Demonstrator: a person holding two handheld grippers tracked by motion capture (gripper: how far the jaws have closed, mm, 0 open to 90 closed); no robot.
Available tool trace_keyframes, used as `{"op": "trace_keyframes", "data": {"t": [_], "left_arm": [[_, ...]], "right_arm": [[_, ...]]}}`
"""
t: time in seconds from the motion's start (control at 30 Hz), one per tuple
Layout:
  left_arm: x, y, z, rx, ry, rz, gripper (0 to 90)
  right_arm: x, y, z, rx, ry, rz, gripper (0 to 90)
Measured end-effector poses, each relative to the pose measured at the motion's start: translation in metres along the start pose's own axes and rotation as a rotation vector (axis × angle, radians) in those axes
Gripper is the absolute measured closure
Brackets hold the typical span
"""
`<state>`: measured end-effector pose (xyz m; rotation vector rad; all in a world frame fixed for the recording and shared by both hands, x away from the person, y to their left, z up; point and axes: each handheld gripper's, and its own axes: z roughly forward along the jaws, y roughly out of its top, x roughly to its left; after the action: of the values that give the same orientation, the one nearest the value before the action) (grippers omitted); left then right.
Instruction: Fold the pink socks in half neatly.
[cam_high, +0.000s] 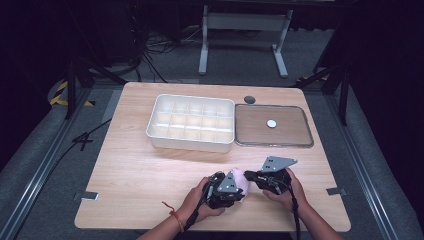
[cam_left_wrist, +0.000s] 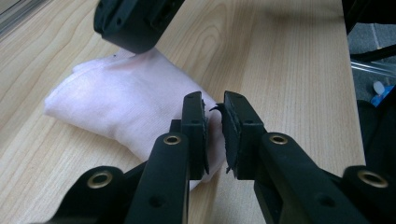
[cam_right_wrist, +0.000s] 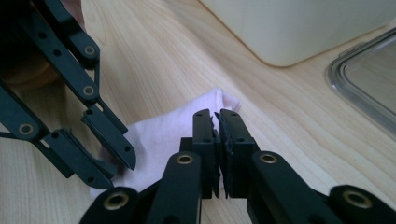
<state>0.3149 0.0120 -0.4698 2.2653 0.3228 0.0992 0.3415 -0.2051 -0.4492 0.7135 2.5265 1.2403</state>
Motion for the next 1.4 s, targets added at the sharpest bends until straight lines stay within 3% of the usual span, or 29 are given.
{"op": "trace_keyframes", "data": {"t": [0.13,0.23,0.3,0.4,0.53,0.6,0.63,0.8,0.9,1.03,1.17,1.2,1.23,1.27,1.4], "left_arm": [[0.000,0.001,-0.002,-0.013,0.002,-0.001,74.6],[-0.002,0.006,-0.011,-0.029,0.016,-0.002,68.1],[-0.003,0.007,-0.015,-0.038,0.017,0.002,66.8],[-0.004,0.009,-0.033,-0.050,0.036,0.017,64.2],[0.000,0.001,-0.060,-0.043,0.084,0.003,59.2],[0.004,-0.007,-0.071,-0.030,0.107,-0.007,57.7],[0.007,-0.017,-0.080,-0.004,0.140,-0.029,53.2],[0.020,-0.052,-0.099,0.085,0.209,-0.085,41.8],[0.027,-0.071,-0.108,0.134,0.229,-0.102,33.1],[0.035,-0.090,-0.119,0.147,0.244,-0.142,29.1],[0.043,-0.108,-0.129,0.133,0.270,-0.189,26.5],[0.045,-0.112,-0.131,0.126,0.274,-0.205,26.2],[0.048,-0.117,-0.134,0.113,0.276,-0.227,25.6],[0.048,-0.117,-0.134,0.113,0.276,-0.227,25.0],[0.054,-0.124,-0.134,0.123,0.299,-0.260,22.2]], "right_arm": [[0.000,0.003,-0.003,-0.013,-0.017,0.012,78.3],[0.003,0.006,-0.003,-0.021,-0.020,0.021,67.3],[0.003,0.007,-0.002,-0.021,-0.017,0.030,66.1],[0.006,0.007,-0.001,-0.014,-0.015,0.035,61.6],[0.006,0.008,0.002,-0.002,-0.011,0.049,57.2],[0.006,0.007,0.004,0.008,-0.012,0.052,56.0],[0.005,0.006,0.006,0.014,-0.016,0.057,54.7],[0.002,0.001,0.015,0.060,-0.015,0.075,47.6],[0.000,-0.003,0.022,0.089,-0.011,0.090,43.2],[-0.004,-0.006,0.026,0.108,-0.001,0.127,37.3],[-0.011,-0.008,0.030,0.119,0.056,0.171,38.7],[-0.012,-0.009,0.031,0.119,0.078,0.183,40.9],[-0.013,-0.008,0.031,0.119,0.112,0.183,50.9],[-0.013,-0.008,0.031,0.119,0.112,0.183,50.9],[-0.012,-0.008,0.033,0.123,0.187,0.208,59.3]]}}
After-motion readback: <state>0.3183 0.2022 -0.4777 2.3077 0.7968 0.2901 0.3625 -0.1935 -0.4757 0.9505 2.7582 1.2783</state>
